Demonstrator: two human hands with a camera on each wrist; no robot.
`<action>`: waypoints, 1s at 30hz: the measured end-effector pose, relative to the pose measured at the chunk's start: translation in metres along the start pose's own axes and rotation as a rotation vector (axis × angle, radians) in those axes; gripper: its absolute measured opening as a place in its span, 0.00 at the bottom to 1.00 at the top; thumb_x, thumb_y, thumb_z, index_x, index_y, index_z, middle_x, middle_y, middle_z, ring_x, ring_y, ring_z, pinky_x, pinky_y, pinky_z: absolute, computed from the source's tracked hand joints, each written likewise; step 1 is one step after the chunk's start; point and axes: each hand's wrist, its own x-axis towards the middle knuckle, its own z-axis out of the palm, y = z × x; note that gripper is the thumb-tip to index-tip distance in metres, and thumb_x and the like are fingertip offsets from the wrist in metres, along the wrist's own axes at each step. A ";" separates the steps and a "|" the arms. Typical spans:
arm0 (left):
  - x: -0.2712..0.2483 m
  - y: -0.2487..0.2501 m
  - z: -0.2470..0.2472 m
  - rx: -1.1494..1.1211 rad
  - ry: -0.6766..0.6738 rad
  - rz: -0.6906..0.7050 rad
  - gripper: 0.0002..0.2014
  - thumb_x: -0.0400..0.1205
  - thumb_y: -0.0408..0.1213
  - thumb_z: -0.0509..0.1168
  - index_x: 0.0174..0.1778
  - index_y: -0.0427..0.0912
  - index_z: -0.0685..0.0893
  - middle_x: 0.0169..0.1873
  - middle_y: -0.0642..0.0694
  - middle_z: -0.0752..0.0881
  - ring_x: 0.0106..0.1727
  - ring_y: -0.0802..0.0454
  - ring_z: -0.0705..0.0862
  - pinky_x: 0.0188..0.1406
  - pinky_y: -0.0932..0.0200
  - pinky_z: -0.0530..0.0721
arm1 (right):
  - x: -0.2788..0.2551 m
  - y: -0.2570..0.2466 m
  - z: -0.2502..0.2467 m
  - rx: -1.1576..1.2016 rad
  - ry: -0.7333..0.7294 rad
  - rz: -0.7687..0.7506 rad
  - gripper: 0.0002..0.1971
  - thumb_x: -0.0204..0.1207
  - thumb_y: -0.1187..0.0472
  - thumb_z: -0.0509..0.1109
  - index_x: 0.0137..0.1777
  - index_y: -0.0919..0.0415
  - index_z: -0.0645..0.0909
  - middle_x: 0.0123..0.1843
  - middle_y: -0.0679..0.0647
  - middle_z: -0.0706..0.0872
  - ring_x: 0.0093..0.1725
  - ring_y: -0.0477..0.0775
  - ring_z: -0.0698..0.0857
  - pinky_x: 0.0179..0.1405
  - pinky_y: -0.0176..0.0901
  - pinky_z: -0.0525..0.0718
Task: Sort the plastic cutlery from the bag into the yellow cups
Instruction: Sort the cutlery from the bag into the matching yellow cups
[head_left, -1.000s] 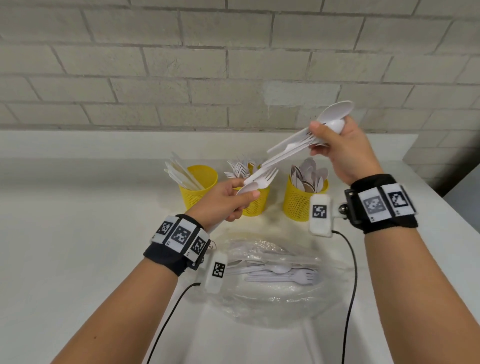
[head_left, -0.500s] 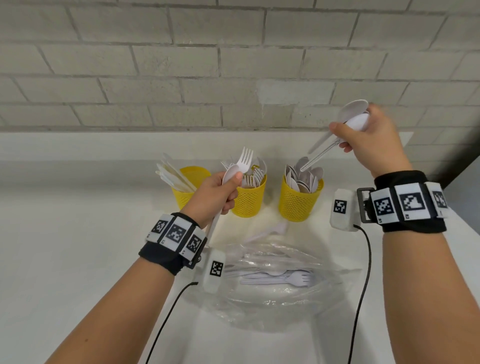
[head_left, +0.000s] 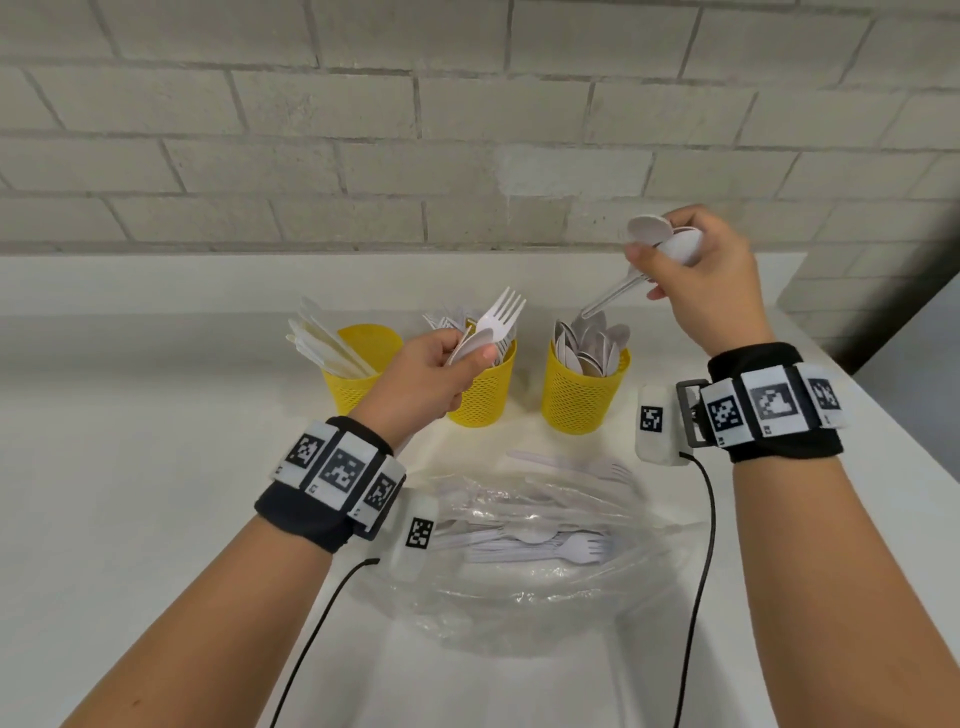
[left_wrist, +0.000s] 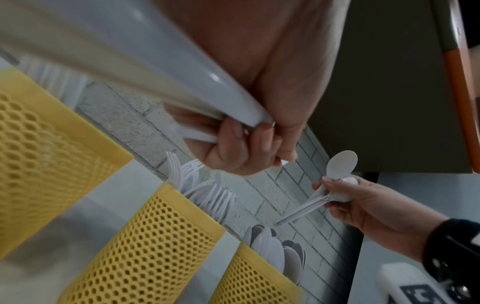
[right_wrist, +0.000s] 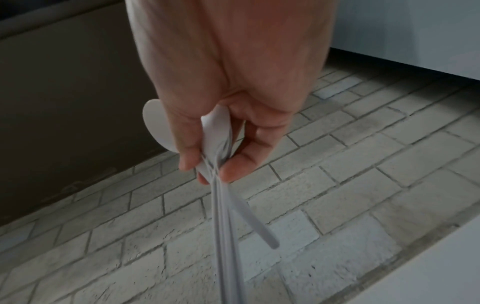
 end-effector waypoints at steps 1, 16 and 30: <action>0.000 0.001 0.000 -0.005 0.001 0.003 0.11 0.83 0.38 0.65 0.33 0.46 0.78 0.25 0.47 0.66 0.22 0.55 0.62 0.16 0.69 0.62 | 0.001 0.002 0.000 -0.006 -0.017 -0.001 0.08 0.72 0.60 0.75 0.44 0.52 0.77 0.43 0.56 0.84 0.36 0.49 0.82 0.28 0.33 0.86; 0.000 -0.006 -0.003 0.003 -0.003 -0.038 0.09 0.82 0.40 0.66 0.37 0.44 0.78 0.25 0.47 0.65 0.22 0.56 0.62 0.17 0.67 0.60 | -0.004 0.050 0.025 -0.529 -0.419 0.226 0.18 0.74 0.48 0.71 0.49 0.64 0.84 0.48 0.61 0.88 0.51 0.61 0.84 0.55 0.54 0.83; 0.005 -0.008 -0.012 -0.056 0.010 -0.054 0.09 0.85 0.37 0.62 0.40 0.48 0.83 0.24 0.51 0.66 0.20 0.57 0.62 0.18 0.66 0.59 | -0.008 0.016 -0.024 -0.835 -0.573 0.193 0.08 0.71 0.55 0.75 0.39 0.60 0.87 0.38 0.52 0.88 0.42 0.54 0.84 0.43 0.41 0.76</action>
